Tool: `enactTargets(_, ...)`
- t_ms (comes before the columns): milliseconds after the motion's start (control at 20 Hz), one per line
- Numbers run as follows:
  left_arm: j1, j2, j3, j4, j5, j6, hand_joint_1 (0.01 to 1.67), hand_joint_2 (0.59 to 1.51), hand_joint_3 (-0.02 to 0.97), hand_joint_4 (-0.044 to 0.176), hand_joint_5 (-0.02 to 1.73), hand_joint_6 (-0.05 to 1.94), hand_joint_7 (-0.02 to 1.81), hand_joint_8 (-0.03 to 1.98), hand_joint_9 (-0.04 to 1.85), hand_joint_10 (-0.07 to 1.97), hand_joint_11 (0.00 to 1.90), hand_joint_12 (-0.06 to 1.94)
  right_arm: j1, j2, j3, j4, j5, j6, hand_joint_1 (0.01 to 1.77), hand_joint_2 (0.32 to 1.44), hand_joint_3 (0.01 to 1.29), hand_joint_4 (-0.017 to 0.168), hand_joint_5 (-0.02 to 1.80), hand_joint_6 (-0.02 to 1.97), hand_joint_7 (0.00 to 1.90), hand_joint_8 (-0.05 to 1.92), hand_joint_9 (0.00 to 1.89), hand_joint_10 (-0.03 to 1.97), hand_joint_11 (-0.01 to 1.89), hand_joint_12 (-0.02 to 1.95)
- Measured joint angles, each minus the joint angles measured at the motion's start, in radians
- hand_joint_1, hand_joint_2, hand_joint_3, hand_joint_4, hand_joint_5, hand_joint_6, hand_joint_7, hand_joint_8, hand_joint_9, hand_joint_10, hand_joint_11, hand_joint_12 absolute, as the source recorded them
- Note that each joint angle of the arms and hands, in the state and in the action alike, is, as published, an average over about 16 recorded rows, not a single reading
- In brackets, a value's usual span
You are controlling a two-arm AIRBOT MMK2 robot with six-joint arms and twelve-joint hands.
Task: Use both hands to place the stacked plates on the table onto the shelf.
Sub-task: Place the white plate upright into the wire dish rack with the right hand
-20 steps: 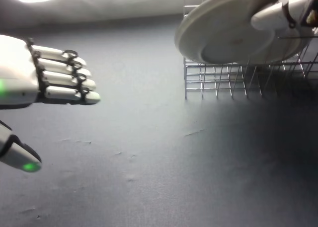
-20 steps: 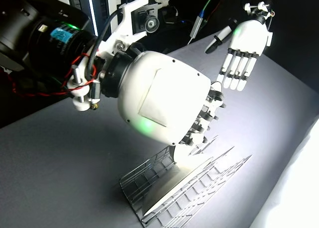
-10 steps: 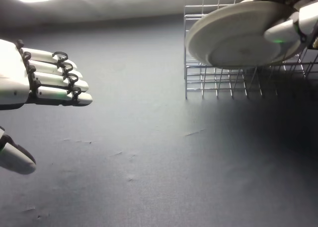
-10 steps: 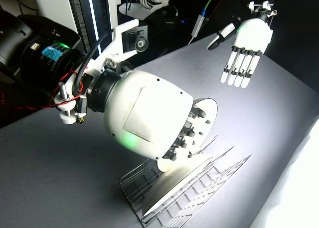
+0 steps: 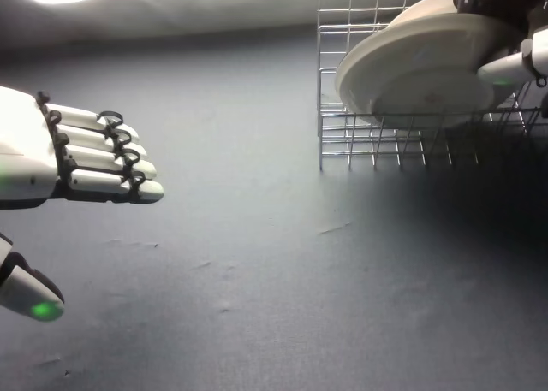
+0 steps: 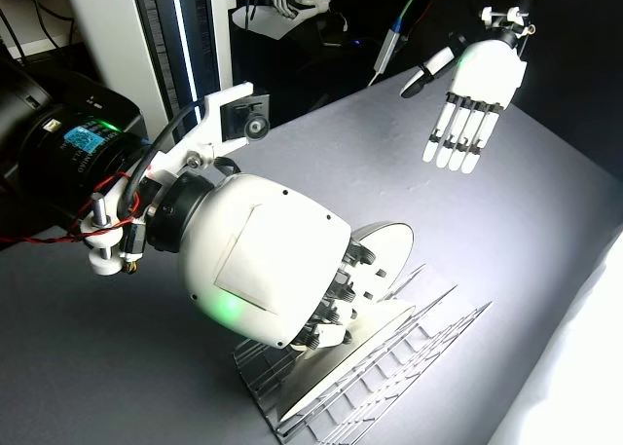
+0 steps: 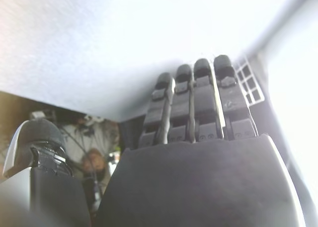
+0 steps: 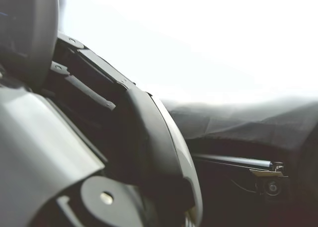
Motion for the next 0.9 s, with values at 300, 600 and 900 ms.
enactTargets(300, 0.017, -0.001, -0.004, -0.012, -0.002, -0.001, 0.02, 1.023, 0.012, 0.005, 0.08, 0.00, 0.10, 0.01, 0.10, 0.01, 0.04, 0.20, -0.033, -0.001, 0.003, -0.072, 0.051, -0.002, 1.36, 0.99, 0.01, -0.008, 0.96, 0.92, 1.05, 0.77, 1.02, 1.05, 0.85, 1.16)
enactTargets(600, 0.031, -0.004, 0.012, -0.029, -0.006, -0.004, 0.02, 1.025, 0.012, 0.005, 0.08, 0.00, 0.09, 0.01, 0.10, 0.01, 0.03, 0.20, -0.045, -0.001, 0.004, -0.106, 0.076, -0.005, 1.34, 1.01, 0.01, -0.008, 0.92, 0.90, 1.01, 0.79, 0.98, 0.92, 0.79, 1.20)
enactTargets(900, 0.043, -0.009, 0.033, -0.044, -0.010, -0.007, 0.02, 1.018, 0.012, 0.005, 0.09, 0.01, 0.10, 0.01, 0.10, 0.01, 0.03, 0.22, -0.036, -0.004, 0.004, -0.103, 0.087, -0.007, 1.30, 1.04, 0.01, -0.006, 0.86, 0.60, 0.95, 0.51, 0.92, 0.58, 0.62, 1.22)
